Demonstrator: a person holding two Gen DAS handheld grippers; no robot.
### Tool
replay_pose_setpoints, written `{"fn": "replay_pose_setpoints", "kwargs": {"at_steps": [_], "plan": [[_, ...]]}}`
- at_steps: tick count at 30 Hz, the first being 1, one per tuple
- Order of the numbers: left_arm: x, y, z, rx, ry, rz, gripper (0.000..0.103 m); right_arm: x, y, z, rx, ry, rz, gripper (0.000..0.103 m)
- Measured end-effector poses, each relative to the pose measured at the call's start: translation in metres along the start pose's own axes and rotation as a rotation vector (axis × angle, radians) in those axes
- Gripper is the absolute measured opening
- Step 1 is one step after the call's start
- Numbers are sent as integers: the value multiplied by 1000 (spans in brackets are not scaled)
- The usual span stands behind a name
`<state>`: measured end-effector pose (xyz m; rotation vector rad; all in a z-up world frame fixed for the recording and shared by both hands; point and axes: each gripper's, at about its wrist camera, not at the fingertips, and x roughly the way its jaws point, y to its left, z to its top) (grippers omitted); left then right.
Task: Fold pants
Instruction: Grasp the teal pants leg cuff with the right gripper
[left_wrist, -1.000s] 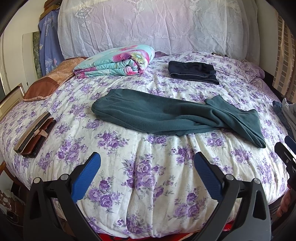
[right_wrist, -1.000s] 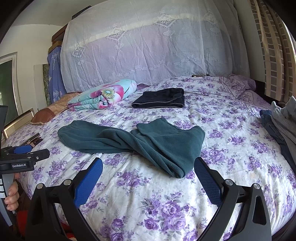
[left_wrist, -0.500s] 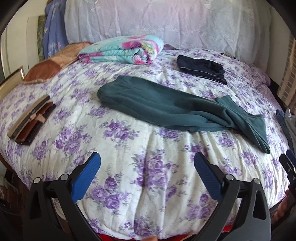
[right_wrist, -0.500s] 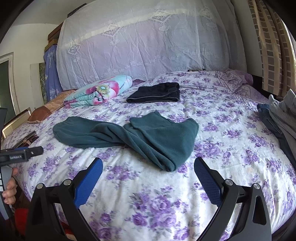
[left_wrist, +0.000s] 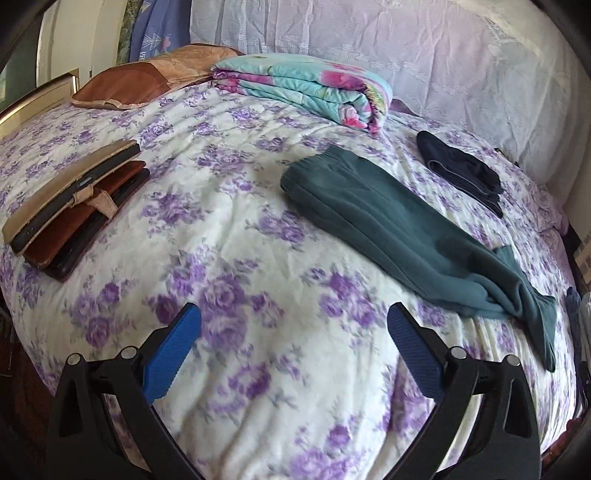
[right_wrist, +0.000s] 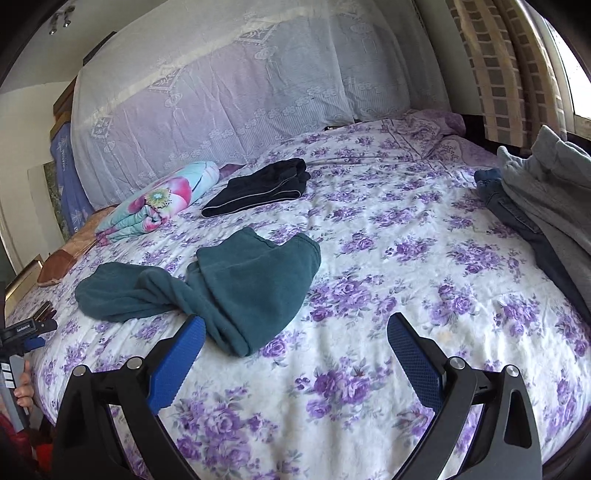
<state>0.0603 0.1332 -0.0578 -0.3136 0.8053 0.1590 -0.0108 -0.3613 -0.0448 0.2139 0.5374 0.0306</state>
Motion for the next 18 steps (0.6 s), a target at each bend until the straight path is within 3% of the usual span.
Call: {"fn": "replay_pose_setpoints", "kwargs": {"at_steps": [3,8,12,13,18], "plan": [[13,-6,14,21,18,12,98,18,17,13,-61,27,-1,99],[35,-29,32,71,21,8,98,53,66,52,-244,-3,-3,99],[65,-38,33,97,41,64,98,101,106,72,-364,68,1,97],[68,-36,35,88,68,52,98,111,118,72,-398,96,6,92],[62,-18,35,3,34,-59,98,164,163,57,-552,232,0,81]]}}
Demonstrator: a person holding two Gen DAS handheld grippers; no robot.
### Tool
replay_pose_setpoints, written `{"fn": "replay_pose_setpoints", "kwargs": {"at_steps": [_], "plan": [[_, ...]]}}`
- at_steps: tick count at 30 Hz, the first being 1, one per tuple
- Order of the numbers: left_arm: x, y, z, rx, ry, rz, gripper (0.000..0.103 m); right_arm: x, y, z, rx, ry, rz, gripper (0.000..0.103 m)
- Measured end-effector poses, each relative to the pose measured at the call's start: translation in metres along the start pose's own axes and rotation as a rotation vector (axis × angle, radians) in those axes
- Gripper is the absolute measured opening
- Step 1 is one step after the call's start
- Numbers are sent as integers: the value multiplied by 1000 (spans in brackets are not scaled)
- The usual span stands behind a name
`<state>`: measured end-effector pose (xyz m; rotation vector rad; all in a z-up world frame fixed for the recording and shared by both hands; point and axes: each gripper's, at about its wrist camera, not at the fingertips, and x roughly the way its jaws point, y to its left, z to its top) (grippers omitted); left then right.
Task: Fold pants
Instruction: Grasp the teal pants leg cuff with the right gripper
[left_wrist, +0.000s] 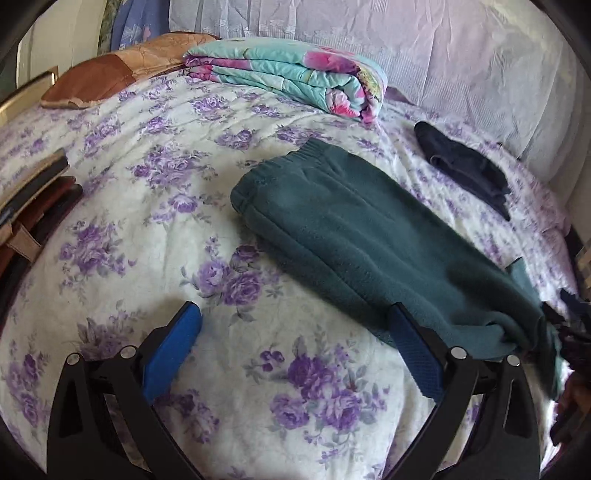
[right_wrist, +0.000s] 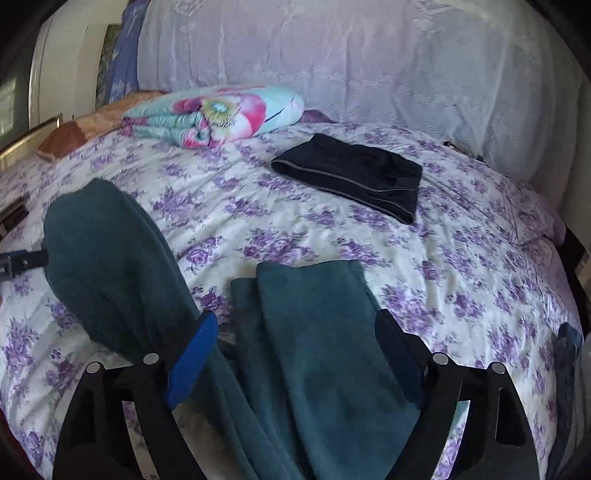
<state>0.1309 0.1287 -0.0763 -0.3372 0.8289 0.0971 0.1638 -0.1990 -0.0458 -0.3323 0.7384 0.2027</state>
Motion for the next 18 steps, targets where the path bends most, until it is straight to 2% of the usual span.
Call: {"fn": "replay_pose_setpoints", "kwargs": {"at_steps": [2,5,8,11,13,18], "plan": [[-1,3,-1,-19,-11,-23,98,19,7,0,-10,59,12,77],[-2,3,-2,-29,-22,-35,98,38,-2,-5,61,122,83,76],[-3,5,-3,-43,-29,-52,98,42,-11,-9,118,142,142,77],[-3,8,-2,-55,-34,-66,98,36,-10,-8,96,132,142,72],[-3,8,-2,-59,-36,-70,98,29,-19,-8,120,121,132,62],[-3,9,-2,-60,-37,-60,98,36,-18,-10,84,153,74,64]]}}
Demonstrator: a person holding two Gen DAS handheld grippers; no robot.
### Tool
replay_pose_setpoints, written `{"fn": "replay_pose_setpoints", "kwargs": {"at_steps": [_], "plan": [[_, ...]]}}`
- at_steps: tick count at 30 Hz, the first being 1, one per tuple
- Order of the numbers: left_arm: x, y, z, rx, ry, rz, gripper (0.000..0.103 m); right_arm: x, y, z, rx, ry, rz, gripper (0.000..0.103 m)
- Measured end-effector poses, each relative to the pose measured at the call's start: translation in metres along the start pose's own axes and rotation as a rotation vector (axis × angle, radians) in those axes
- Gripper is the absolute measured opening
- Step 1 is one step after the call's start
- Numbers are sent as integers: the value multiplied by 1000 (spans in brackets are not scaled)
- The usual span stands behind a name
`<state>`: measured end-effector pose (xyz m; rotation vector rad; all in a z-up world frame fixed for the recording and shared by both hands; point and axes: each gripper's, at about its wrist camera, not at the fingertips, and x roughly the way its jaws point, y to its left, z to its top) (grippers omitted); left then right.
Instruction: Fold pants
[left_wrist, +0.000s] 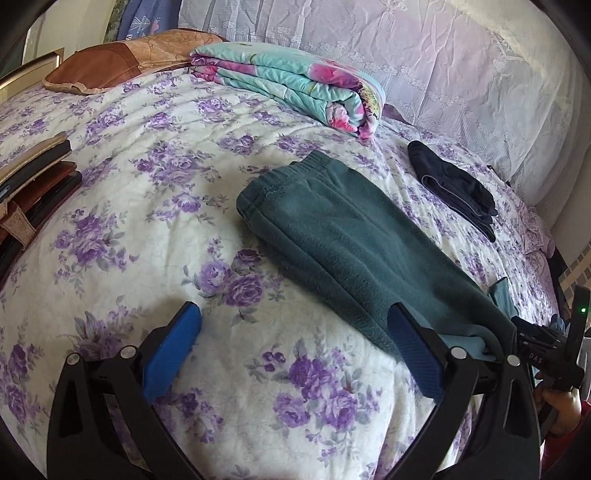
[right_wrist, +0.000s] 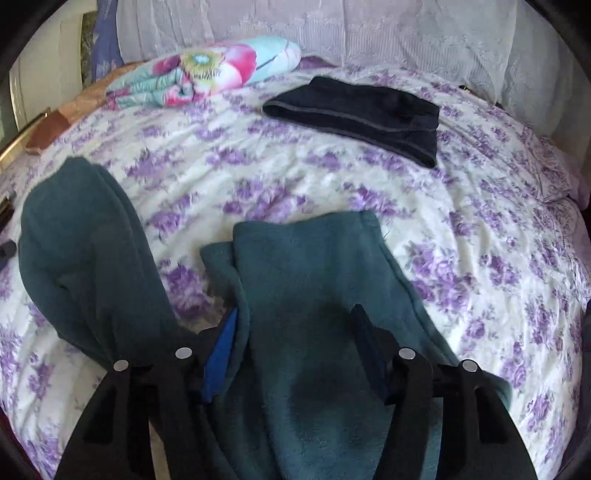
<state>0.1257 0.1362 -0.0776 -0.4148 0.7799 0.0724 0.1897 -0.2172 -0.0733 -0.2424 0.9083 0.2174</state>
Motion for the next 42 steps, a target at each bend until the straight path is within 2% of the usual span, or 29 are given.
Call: {"fn": "replay_pose_setpoints", "kwargs": {"at_steps": [2,3,4,5,7,9,13,15,17,18,19,20,22,24,28,31,36,40,42], "plan": [[0,0,0,-1,0,0,98,0,14,1,-54,-16,-41,64],[0,0,0,-2,0,-1,98,0,17,1,-76,-25,-49,58],[0,0,0,-1,1,0,98,0,20,1,-97,-34,-39,46],[0,0,0,1,3,3,98,-1,17,1,-96,-38,-13,40],[1,-1,0,8,6,9,98,-8,-2,1,-11,-71,50,10],[1,-1,0,11,7,10,98,-25,-30,-4,113,-140,127,10],[1,-2,0,12,7,13,98,-87,-102,-45,339,-278,168,10],[1,-2,0,9,6,10,99,-124,-146,-85,449,-344,95,10],[1,-1,0,3,4,4,98,-150,-189,-133,541,-340,-81,14],[1,-1,0,1,3,2,98,-156,-207,-158,586,-296,-182,28],[1,-1,0,0,2,1,98,-161,-223,-186,645,-242,-285,56],[1,-1,0,1,2,3,98,-166,-230,-209,690,-229,-340,59],[1,-2,0,5,3,8,98,-177,-234,-243,728,-230,-340,59],[2,-3,-1,12,6,18,98,-186,-226,-258,726,-238,-311,59],[3,-5,-1,28,11,37,98,-183,-185,-240,597,-292,-148,59],[3,-5,-1,28,10,36,98,-158,-141,-212,448,-257,2,59],[2,-5,-2,26,8,32,98,-131,-113,-208,472,-215,238,59],[2,-6,-3,33,10,44,98,-111,-106,-188,437,-165,241,59],[2,-7,-2,34,12,51,98,-102,-119,-144,375,-194,166,59]]}}
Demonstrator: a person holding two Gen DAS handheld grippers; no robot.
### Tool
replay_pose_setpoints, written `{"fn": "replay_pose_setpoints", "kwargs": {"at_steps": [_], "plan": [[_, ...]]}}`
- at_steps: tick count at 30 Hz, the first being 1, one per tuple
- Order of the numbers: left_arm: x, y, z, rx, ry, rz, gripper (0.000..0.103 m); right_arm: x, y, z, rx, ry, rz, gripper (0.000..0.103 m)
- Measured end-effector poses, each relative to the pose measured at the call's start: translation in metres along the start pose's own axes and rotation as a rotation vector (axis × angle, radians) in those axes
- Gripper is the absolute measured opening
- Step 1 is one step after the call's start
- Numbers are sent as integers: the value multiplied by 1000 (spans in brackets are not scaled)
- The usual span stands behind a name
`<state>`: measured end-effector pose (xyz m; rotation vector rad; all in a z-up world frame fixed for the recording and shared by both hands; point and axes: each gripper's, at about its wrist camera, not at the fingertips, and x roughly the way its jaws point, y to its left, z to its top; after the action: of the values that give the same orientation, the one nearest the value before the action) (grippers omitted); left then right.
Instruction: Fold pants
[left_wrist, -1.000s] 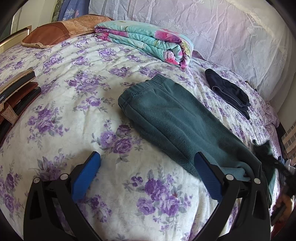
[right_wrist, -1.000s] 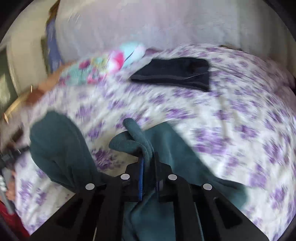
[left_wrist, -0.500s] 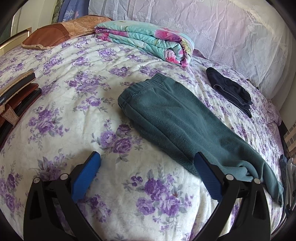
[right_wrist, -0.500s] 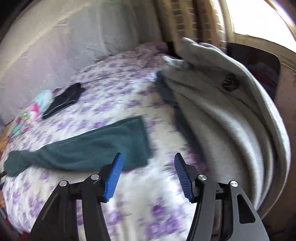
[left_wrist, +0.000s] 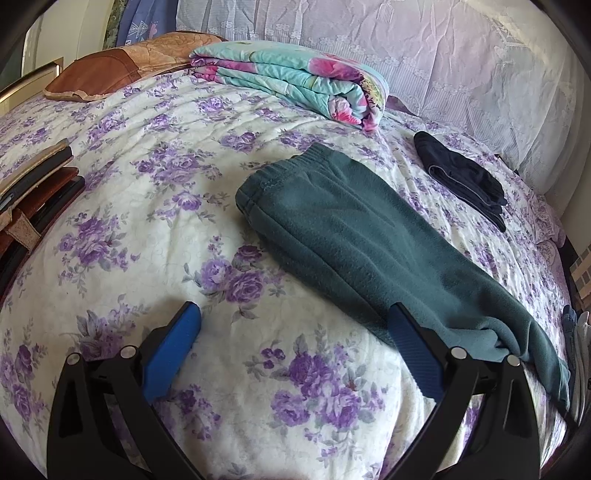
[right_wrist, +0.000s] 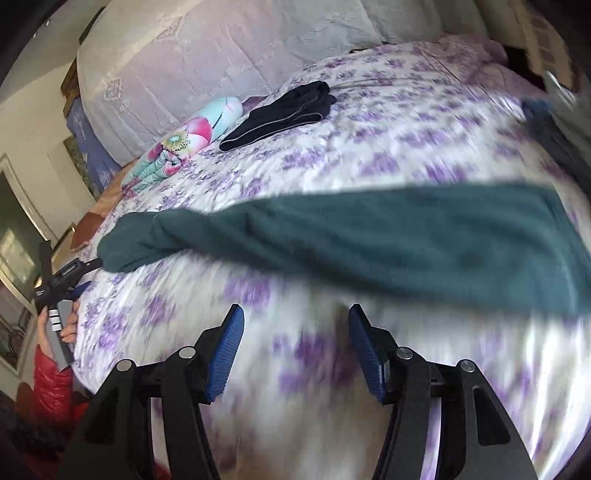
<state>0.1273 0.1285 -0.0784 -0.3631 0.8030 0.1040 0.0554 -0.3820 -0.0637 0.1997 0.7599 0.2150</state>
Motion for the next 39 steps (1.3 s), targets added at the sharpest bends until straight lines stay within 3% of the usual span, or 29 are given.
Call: {"fn": "replay_pose_setpoints", "kwargs": {"at_steps": [3,5,7,9,11,15,18,21,26,27,28,29,32,33,35,36,37,39], "plan": [[1,-2,0,9,3,10,98,24,-23,75,4,-97,-116,60],[0,-1,0,7,2,7,98,46,-46,118,58,-88,-202,61],[-1,0,0,2,0,-2,98,50,-59,133,107,-93,-231,61],[-2,1,-1,-2,-4,-9,98,30,-63,123,125,-134,-177,63],[-2,2,-1,-10,-6,-16,98,3,-67,94,114,-153,-170,71],[-1,1,0,-6,-2,-8,99,-43,-87,27,158,-108,-177,72],[1,1,1,-6,4,-7,99,-55,-117,-13,281,-66,-140,72],[3,-2,2,6,16,12,99,-47,-137,-27,349,-45,-112,72],[4,-4,2,17,22,20,99,-25,-159,-9,423,-106,-83,72],[4,-3,2,13,21,16,99,-17,-163,-3,435,-105,-85,60],[4,-2,2,10,21,13,99,-12,-163,2,442,-103,-86,27],[4,-2,2,10,21,14,99,-6,-162,8,451,-95,-58,17],[6,-5,3,24,32,31,99,-12,-139,44,359,-168,-65,15],[7,-6,4,29,39,38,99,-15,-135,61,323,-197,-97,18],[9,-8,6,39,56,45,99,-11,-145,86,341,-189,-247,80],[10,-9,8,40,63,43,99,-4,-152,97,361,-132,-377,98],[11,-8,9,37,70,40,99,-3,-153,99,358,-119,-418,97],[12,-6,13,14,80,23,99,-11,-142,88,297,-158,-321,97]]}}
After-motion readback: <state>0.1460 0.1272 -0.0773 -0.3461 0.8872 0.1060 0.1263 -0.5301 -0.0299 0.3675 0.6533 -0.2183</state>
